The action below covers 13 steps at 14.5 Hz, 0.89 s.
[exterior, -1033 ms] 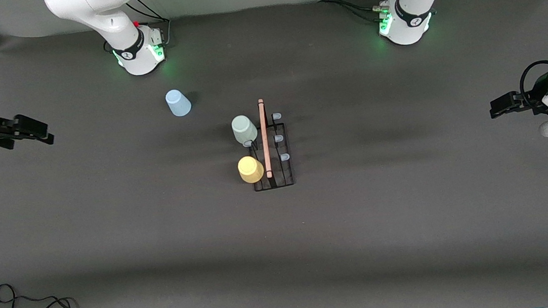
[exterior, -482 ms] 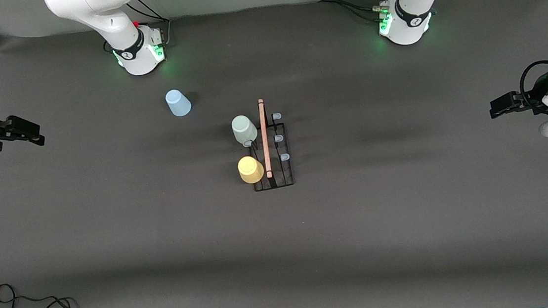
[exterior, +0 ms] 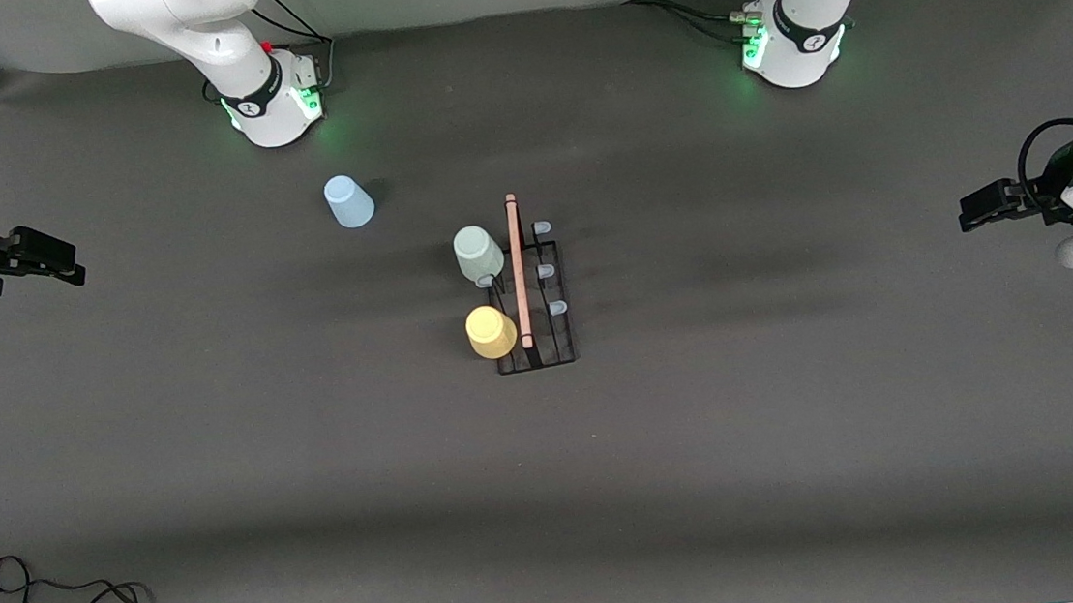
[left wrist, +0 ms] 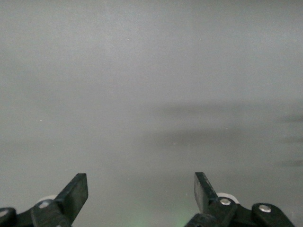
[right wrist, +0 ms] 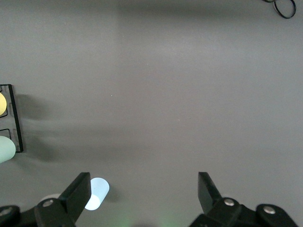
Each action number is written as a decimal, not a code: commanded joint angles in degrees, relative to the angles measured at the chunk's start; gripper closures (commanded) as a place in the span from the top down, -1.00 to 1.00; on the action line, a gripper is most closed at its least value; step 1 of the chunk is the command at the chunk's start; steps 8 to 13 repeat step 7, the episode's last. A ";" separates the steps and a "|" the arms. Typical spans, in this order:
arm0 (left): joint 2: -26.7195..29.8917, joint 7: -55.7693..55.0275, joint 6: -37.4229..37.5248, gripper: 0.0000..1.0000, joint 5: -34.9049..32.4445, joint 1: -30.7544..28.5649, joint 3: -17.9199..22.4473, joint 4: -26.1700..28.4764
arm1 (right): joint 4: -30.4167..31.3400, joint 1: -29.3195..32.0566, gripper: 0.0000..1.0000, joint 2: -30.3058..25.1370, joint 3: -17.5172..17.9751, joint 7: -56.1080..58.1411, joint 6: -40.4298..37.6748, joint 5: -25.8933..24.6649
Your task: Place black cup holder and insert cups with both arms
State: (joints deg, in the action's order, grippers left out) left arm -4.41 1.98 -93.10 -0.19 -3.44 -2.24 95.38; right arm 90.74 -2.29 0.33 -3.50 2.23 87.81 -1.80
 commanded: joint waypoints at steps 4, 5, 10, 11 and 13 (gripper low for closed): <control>1.07 0.31 -0.42 1.00 -0.34 -0.07 -0.05 0.68 | 0.75 0.54 1.00 -0.85 0.16 0.41 0.43 1.27; 1.07 0.31 -0.42 1.00 -0.34 -0.07 -0.05 0.68 | 0.75 0.54 1.00 -0.85 0.16 0.41 0.43 1.36; 1.07 0.31 -0.51 1.00 -0.34 -0.07 0.04 0.68 | 0.67 0.54 1.00 -0.85 0.16 0.41 0.43 1.36; 1.07 0.31 -0.51 1.00 -0.34 -0.07 0.04 0.68 | 0.67 0.54 1.00 -0.85 0.16 0.41 0.43 1.36; 1.07 0.31 -0.51 1.00 -0.34 -0.07 0.04 0.68 | 0.67 0.54 1.00 -0.85 0.16 0.41 0.43 1.36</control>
